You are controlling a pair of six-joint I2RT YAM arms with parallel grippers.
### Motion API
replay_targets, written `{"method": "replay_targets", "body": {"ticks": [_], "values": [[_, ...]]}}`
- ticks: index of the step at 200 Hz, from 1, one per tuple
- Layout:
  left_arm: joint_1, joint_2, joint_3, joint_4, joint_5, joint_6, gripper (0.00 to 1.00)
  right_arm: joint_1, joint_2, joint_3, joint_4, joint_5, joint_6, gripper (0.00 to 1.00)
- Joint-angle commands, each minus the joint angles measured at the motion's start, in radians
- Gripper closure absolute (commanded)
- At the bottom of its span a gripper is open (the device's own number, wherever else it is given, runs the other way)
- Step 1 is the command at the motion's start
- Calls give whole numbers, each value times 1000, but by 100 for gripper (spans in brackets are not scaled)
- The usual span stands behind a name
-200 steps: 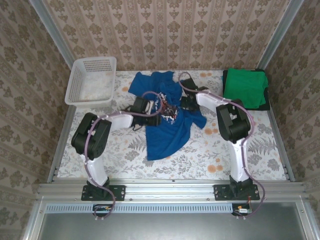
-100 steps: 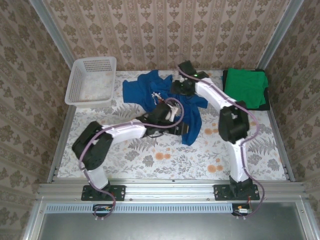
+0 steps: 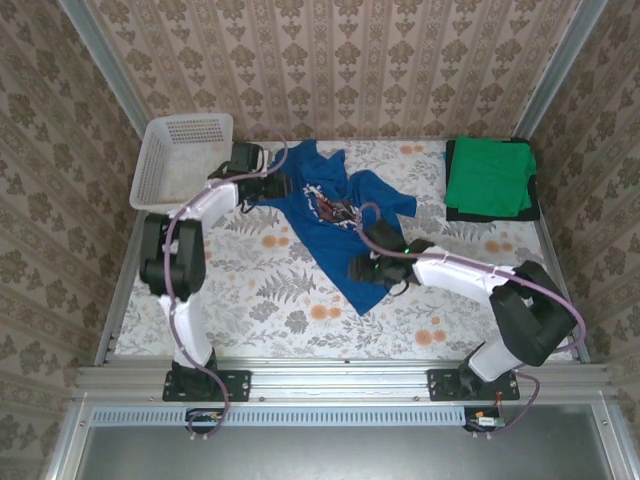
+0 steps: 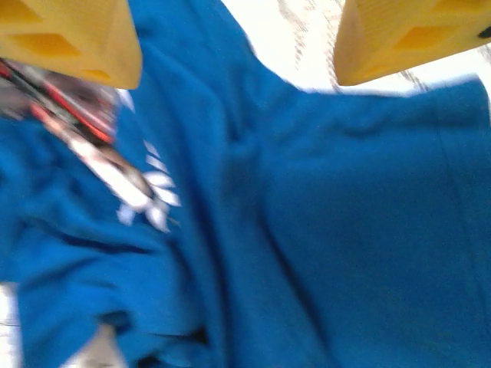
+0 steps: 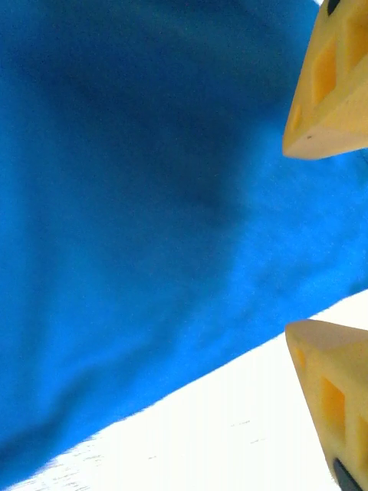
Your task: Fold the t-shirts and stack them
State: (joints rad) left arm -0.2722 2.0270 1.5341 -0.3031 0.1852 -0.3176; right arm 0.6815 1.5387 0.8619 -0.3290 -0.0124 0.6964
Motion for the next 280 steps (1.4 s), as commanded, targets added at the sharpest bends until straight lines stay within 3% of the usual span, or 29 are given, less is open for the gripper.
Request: {"method": "replay_targets", "body": {"ticks": [1,12,39,68,118,149,198,223,253,280], "values": [[11,120,157,-60,-49,54,34,49,61,-4,99,80,97,44],[22,196,234,-51,-68,46,37,51,100,6,101,68,103,49],[48,344,375,-101,17,3,44,45,136,16,33,115,109,52],[35,308,263,-83,43,-20,47,-9,163,7,-5,115,89,52],[-29,55,-177,40,109,-62,52,-178,212,19,-25,78,3,52],[-86,-141,-497,184,162,-162,54,-261,263,86,-34,63,-63,52],[-355,-384,-833,408,129,-405,52,-351,367,314,-79,35,-166,50],[-438,-471,-895,482,121,-482,43,-369,339,398,-148,54,-200,48],[-417,-627,-847,294,30,-398,30,-369,186,309,-154,85,-187,43],[-298,-755,-843,145,-20,-311,24,-368,78,136,-110,64,-145,39]]}}
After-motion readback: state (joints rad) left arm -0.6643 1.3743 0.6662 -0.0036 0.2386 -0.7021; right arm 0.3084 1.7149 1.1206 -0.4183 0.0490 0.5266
